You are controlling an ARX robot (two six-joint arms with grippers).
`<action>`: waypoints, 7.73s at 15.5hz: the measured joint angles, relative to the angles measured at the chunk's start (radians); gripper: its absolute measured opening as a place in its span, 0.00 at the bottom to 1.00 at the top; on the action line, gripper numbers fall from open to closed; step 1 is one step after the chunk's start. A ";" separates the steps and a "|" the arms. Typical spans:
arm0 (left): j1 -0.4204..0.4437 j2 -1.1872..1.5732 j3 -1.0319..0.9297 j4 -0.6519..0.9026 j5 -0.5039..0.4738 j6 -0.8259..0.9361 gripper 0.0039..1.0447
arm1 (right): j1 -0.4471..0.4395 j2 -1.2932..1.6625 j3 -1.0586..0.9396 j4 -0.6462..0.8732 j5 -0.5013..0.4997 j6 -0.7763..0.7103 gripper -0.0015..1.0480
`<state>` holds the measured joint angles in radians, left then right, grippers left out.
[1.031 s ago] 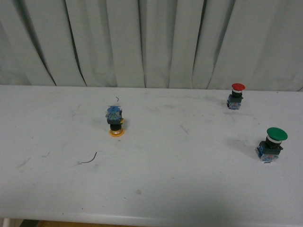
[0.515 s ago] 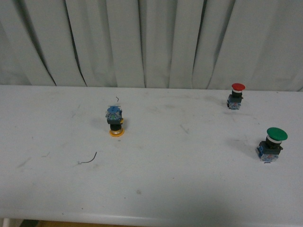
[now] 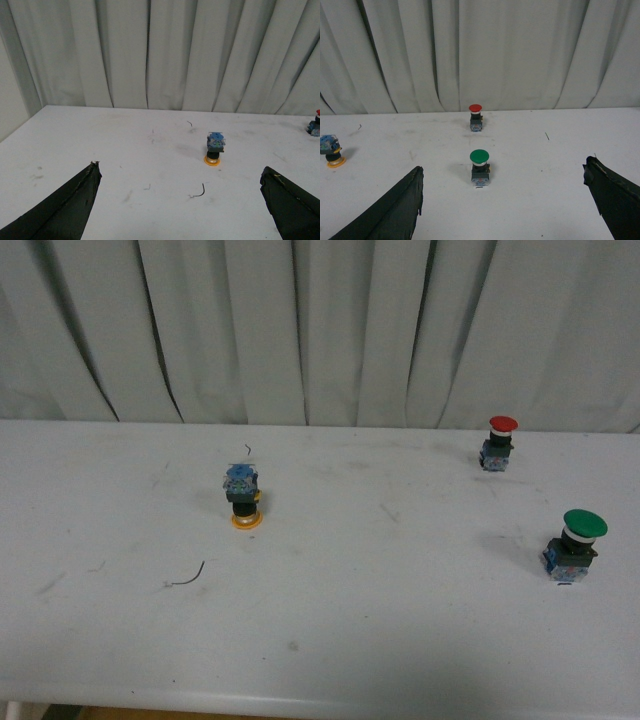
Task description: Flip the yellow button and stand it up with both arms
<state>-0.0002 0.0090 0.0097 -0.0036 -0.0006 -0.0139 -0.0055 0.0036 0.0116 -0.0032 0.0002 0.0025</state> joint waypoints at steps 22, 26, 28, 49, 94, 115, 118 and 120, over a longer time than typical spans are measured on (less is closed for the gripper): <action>-0.121 1.192 0.506 0.461 -0.010 -0.180 0.94 | 0.000 0.000 0.000 0.000 0.000 0.000 0.94; -0.183 1.659 0.832 0.404 -0.023 -0.168 0.94 | 0.000 0.000 0.000 0.000 0.000 0.000 0.94; -0.211 1.809 0.994 0.341 -0.034 -0.151 0.94 | 0.000 0.000 0.000 0.000 0.000 0.000 0.94; -0.219 2.260 1.500 -0.089 -0.045 -0.036 0.94 | 0.000 0.000 0.000 0.000 0.000 0.000 0.94; -0.299 1.686 0.499 1.283 0.622 -1.172 0.34 | 0.000 0.000 0.000 0.000 0.000 0.000 0.94; -0.265 1.643 0.531 1.287 0.618 -1.181 0.34 | 0.074 1.489 0.597 1.157 -0.245 0.163 0.94; -0.265 1.643 0.531 1.287 0.618 -1.179 0.34 | 0.097 1.493 0.515 1.295 -0.453 0.487 0.94; -0.266 1.643 0.531 1.287 0.619 -1.164 0.34 | 0.097 1.590 0.473 1.289 -0.577 0.802 0.94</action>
<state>-0.2665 1.6520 0.5407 1.2839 0.6182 -1.1778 0.0914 1.5940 0.4847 1.2854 -0.5766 0.8043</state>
